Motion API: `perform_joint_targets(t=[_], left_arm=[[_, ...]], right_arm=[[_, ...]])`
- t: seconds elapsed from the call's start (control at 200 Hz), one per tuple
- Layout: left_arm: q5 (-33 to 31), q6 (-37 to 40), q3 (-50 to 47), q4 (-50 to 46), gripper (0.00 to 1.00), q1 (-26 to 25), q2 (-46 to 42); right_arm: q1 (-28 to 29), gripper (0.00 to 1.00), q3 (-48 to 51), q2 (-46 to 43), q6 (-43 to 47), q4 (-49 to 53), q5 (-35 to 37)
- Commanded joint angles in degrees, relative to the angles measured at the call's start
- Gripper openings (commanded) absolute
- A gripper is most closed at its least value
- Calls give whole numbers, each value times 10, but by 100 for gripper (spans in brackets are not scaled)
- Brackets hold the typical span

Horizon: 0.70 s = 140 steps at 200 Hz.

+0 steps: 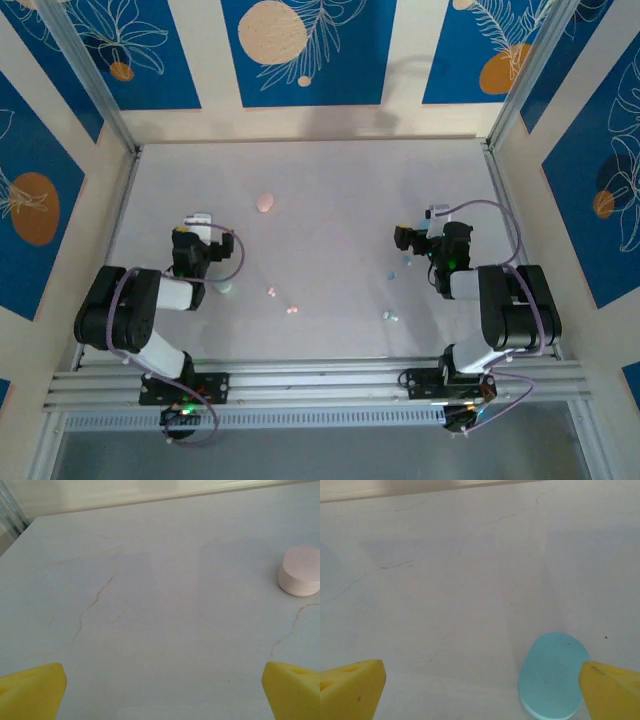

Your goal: Insert the wireless bluetooth earbuds into the charging case

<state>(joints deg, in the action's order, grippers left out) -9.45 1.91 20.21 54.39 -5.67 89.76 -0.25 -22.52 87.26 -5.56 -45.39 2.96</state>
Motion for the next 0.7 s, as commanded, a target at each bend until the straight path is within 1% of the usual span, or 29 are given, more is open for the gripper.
perform_joint_targets(t=[0.0,0.42,0.525,0.695], left_arm=[[8,2,10,-2,100,6,-3],[8,3,10,-2,100,6,-3],[8,3,10,-2,100,6,-4],[8,4,10,-2,100,6,-3]], right_arm=[[-3,99,-16,-1,2,-3,-5],[-5,99,-17,0,0,-1,-9],[-15,99,-15,-1,-6,-4,-29],[-15,99,-16,-1,-7,-4,-29]])
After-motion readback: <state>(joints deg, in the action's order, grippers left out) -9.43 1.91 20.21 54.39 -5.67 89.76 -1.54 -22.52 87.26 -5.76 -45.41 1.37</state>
